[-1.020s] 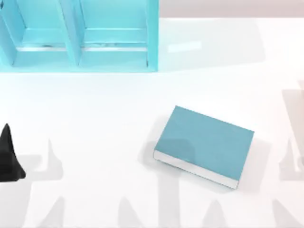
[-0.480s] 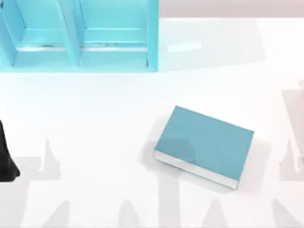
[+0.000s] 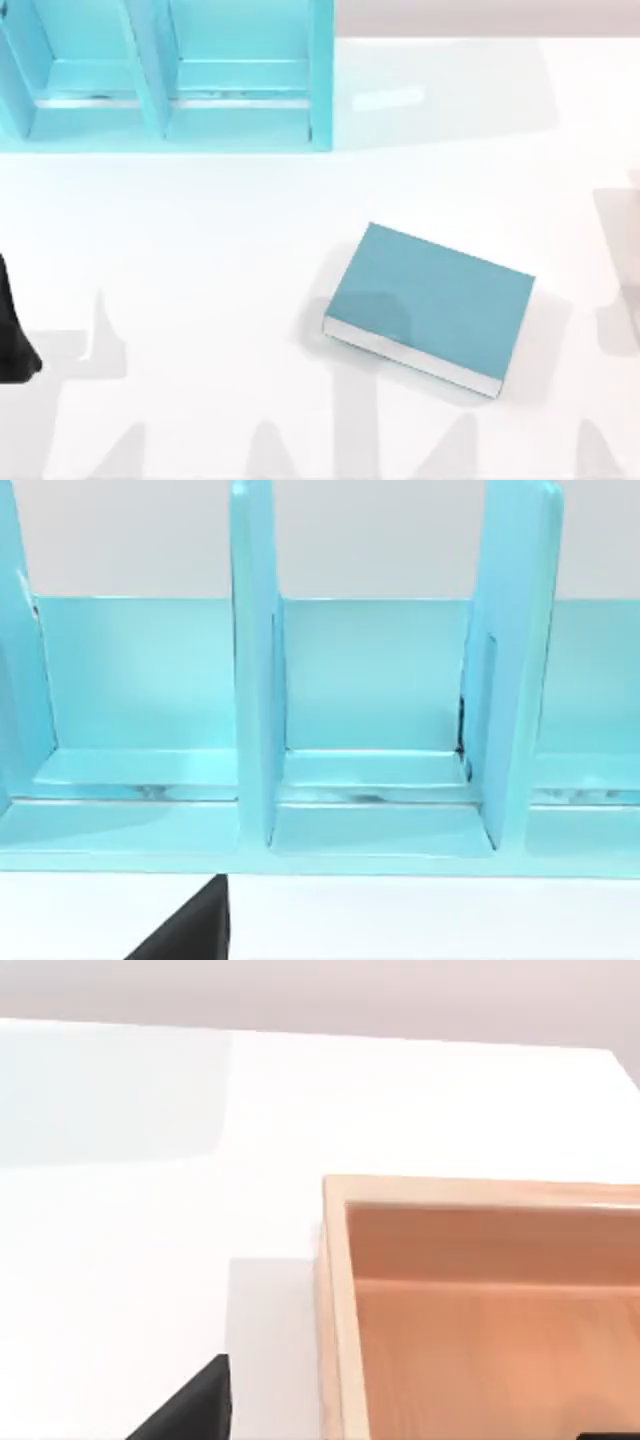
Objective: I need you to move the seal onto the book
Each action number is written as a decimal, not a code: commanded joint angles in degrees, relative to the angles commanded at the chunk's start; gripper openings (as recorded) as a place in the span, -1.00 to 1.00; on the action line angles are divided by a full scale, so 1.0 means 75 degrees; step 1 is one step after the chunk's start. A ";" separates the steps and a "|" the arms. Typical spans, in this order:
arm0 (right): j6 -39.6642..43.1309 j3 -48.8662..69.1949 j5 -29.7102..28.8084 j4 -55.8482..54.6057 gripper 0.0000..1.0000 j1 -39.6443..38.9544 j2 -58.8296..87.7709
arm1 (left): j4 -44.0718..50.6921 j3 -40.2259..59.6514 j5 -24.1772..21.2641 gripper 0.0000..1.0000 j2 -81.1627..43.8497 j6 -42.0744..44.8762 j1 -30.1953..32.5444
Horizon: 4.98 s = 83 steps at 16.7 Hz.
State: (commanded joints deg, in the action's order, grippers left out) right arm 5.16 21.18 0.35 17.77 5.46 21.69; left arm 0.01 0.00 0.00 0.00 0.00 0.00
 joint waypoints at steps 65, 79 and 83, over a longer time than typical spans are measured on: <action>0.1906 0.8373 -0.0041 0.5809 -1.00 0.2082 1.2083 | 0.0000 0.0000 0.0000 1.00 0.0000 0.0000 0.0000; -0.0756 1.0907 -0.0020 0.9424 -1.00 -0.0648 1.1064 | 0.0000 0.0000 0.0000 1.00 0.0000 0.0000 0.0000; -0.1306 1.0965 -0.0021 0.9239 -1.00 -0.1198 1.1394 | 0.0000 0.0000 0.0000 1.00 0.0000 0.0000 0.0000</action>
State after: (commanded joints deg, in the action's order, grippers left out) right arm -4.64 103.42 0.19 87.07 -3.53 107.14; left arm 0.01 0.00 0.00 0.00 0.00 0.00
